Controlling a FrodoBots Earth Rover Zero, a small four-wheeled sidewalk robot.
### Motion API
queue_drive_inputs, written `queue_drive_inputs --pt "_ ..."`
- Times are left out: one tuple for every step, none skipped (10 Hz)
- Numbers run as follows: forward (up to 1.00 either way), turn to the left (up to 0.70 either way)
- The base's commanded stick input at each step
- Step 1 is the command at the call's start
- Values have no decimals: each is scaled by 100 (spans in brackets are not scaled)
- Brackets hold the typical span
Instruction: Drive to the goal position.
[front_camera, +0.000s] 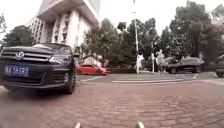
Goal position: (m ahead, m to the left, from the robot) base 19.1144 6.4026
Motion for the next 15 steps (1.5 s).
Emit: queue_drive_inputs --pt "45 0" --pt "45 0" --pt "45 0" --pt "45 0" --pt "45 0" --pt "45 -17" --pt "45 -27" --pt "45 -27" --pt "45 -27" --pt "45 -27" --pt "45 -27" --pt "45 -27" --pt "45 -27" --pt "45 -27" --pt "45 -27"
